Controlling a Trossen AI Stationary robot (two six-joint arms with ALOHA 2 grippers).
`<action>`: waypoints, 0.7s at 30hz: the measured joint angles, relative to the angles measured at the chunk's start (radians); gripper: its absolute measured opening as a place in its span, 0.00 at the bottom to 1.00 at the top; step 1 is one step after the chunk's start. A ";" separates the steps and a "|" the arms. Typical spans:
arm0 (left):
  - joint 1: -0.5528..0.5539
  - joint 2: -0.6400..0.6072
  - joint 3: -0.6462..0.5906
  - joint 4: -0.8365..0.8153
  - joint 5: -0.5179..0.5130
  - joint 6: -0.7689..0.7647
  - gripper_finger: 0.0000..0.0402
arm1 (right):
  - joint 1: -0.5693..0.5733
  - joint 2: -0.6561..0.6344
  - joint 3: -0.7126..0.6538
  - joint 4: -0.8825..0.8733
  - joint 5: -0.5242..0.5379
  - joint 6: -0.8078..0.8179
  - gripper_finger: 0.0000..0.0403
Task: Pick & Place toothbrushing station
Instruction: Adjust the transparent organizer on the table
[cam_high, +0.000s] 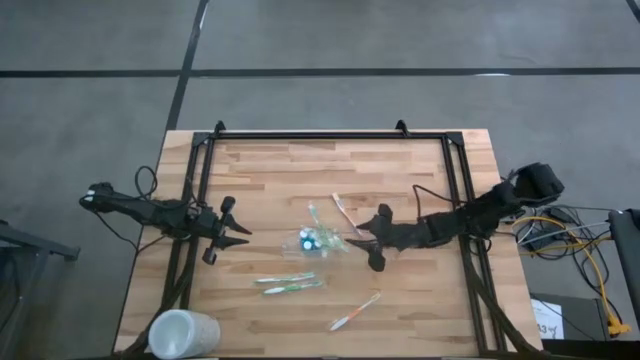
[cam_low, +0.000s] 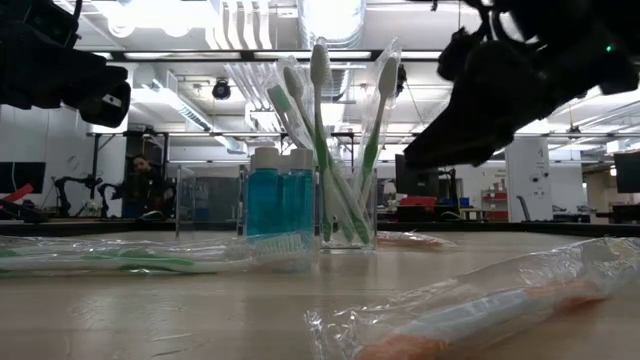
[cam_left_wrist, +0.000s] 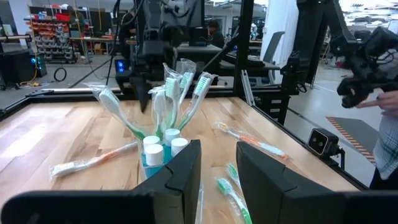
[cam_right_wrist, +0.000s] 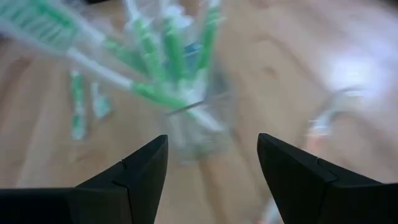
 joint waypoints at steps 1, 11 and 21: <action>0.000 0.000 0.000 0.000 0.000 0.000 0.27 | -0.007 0.026 0.008 0.021 -0.026 0.001 0.61; 0.000 0.000 0.000 0.000 0.000 0.000 0.27 | -0.049 0.209 0.136 0.057 -0.069 -0.010 0.61; 0.000 0.000 0.000 0.000 0.000 0.000 0.27 | -0.090 0.314 0.277 0.059 -0.121 -0.069 0.61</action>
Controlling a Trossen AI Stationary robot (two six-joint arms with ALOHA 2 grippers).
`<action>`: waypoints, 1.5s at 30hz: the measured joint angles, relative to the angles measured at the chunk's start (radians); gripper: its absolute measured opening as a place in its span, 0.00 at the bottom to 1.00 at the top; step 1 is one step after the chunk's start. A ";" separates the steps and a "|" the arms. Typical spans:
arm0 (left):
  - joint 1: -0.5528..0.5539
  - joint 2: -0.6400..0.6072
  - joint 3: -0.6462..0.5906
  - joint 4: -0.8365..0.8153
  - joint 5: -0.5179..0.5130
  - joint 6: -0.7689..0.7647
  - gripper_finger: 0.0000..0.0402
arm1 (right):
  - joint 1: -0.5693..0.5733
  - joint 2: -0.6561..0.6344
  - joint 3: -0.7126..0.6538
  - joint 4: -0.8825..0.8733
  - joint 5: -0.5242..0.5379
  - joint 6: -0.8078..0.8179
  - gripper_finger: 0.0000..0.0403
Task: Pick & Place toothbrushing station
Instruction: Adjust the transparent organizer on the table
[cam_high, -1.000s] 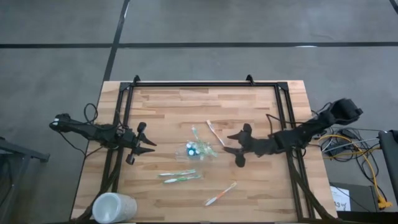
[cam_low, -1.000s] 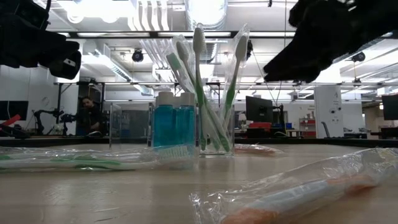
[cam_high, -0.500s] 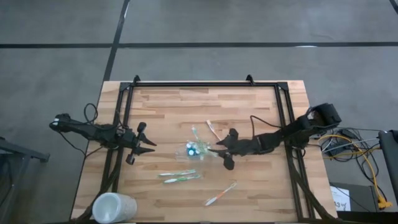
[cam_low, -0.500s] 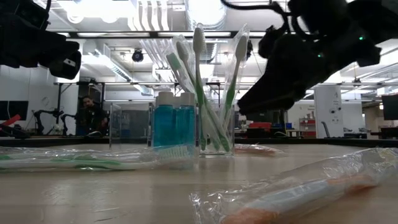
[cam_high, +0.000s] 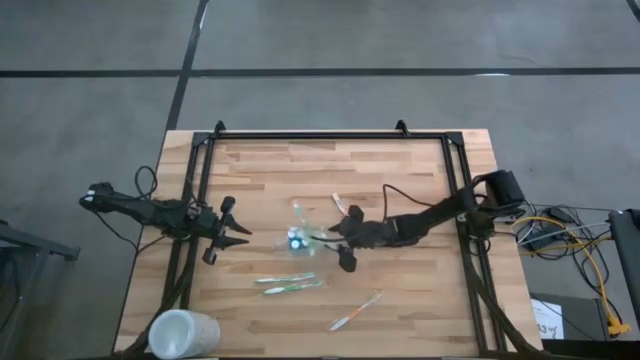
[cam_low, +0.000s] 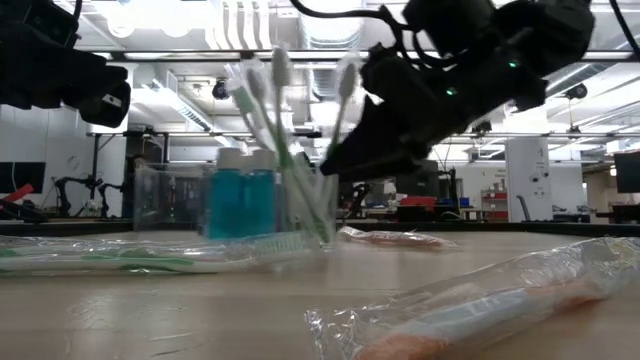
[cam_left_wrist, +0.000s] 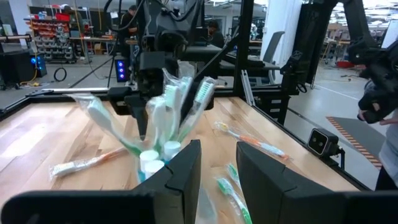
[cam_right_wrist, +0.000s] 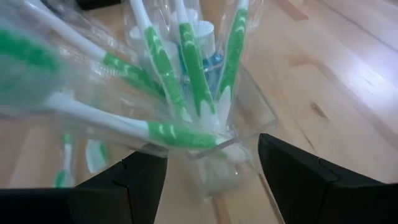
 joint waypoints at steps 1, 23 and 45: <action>0.000 0.000 0.000 0.000 0.000 0.000 0.27 | -0.003 0.008 0.013 0.001 -0.006 -0.003 0.61; 0.000 0.000 0.000 0.000 0.000 0.000 0.27 | -0.030 0.210 0.290 -0.026 -0.135 -0.013 0.61; 0.000 0.002 0.000 0.000 0.000 0.000 0.27 | -0.058 -0.243 -0.022 -0.037 -0.118 -0.097 0.61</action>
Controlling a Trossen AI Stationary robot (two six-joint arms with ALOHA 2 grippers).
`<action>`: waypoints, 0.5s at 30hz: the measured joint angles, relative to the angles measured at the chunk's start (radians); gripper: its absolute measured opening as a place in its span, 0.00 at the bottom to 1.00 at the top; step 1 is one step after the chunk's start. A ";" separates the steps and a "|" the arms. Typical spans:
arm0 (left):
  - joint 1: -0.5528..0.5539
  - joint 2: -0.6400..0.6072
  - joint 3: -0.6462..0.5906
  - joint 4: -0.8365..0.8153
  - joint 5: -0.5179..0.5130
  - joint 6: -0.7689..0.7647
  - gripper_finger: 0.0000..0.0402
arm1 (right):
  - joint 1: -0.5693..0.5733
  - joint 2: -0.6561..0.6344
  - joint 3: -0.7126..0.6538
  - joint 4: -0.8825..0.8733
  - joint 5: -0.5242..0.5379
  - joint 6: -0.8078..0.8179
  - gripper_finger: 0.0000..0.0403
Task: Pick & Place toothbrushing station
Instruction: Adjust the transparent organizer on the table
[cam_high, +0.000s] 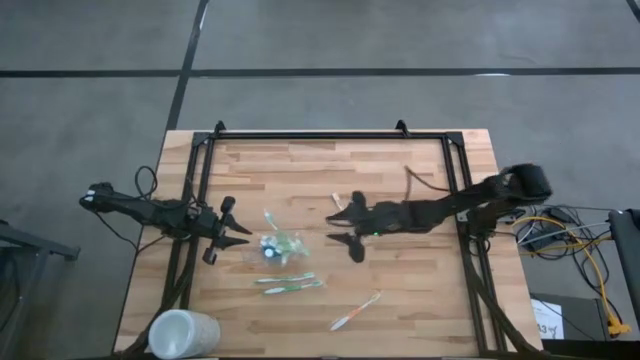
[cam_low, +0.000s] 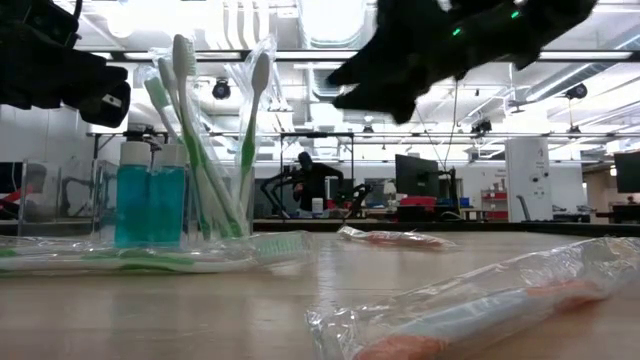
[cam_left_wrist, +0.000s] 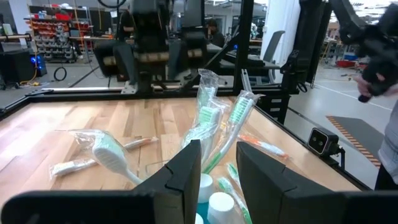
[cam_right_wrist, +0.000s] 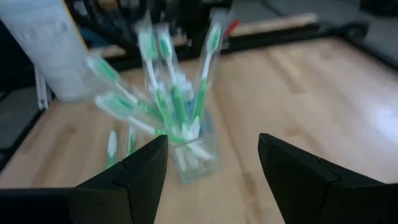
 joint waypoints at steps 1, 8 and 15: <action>0.000 0.000 0.000 0.000 0.000 0.000 0.27 | 0.000 -0.041 -0.024 0.002 0.011 -0.006 0.61; 0.000 0.001 0.000 0.000 0.000 0.000 0.27 | -0.002 -0.328 -0.193 0.009 0.075 -0.022 0.61; 0.000 0.000 0.000 0.000 0.000 0.000 0.27 | -0.002 -0.565 -0.355 0.007 0.113 -0.020 0.61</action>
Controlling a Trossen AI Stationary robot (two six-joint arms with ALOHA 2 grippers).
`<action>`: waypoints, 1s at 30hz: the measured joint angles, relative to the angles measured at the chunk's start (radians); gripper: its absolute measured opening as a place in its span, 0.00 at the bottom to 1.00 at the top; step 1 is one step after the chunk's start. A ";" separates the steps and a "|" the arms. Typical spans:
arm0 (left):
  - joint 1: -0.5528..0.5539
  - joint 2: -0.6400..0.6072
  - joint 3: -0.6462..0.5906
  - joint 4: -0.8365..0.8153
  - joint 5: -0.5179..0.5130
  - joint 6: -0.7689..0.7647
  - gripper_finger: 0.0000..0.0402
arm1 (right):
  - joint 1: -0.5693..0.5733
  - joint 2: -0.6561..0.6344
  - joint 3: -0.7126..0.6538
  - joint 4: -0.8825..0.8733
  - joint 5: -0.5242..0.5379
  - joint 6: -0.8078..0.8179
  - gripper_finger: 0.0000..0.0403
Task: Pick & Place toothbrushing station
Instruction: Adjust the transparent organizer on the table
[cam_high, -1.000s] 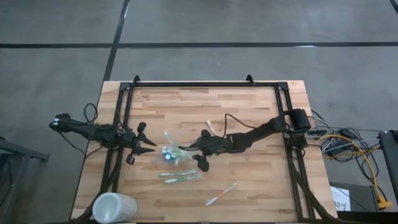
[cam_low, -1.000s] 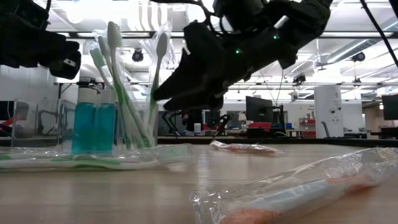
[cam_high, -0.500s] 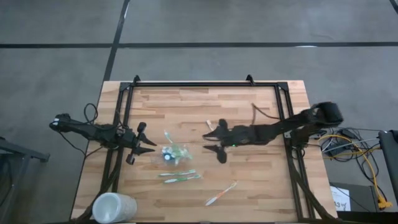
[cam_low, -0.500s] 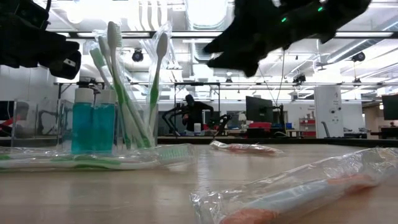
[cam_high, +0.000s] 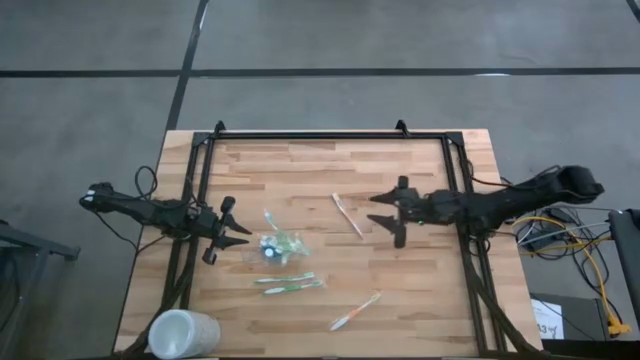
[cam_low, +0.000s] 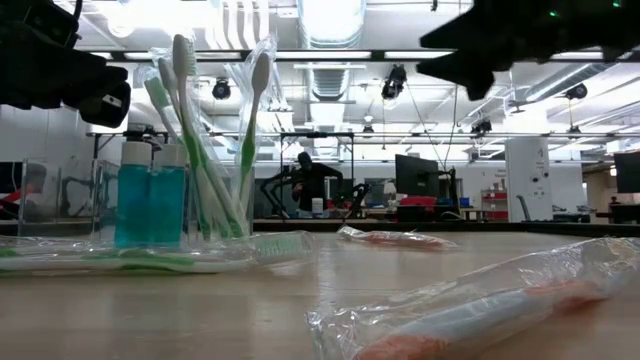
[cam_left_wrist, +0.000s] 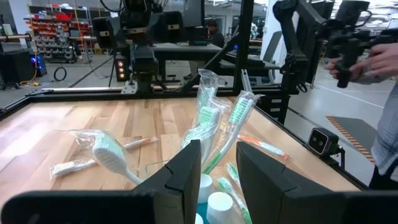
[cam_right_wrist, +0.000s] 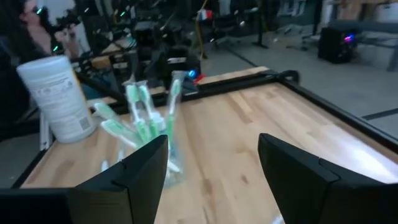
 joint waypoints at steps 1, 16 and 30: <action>0.000 0.000 0.000 0.000 0.000 0.000 0.27 | 0.000 -0.029 -0.020 0.001 0.017 0.004 0.61; 0.000 0.000 0.000 0.000 0.000 0.000 0.27 | 0.002 -0.302 -0.241 -0.001 0.041 -0.235 0.61; 0.000 0.000 0.000 0.000 0.000 0.000 0.27 | 0.002 -0.307 -0.297 -0.017 0.039 -0.314 0.61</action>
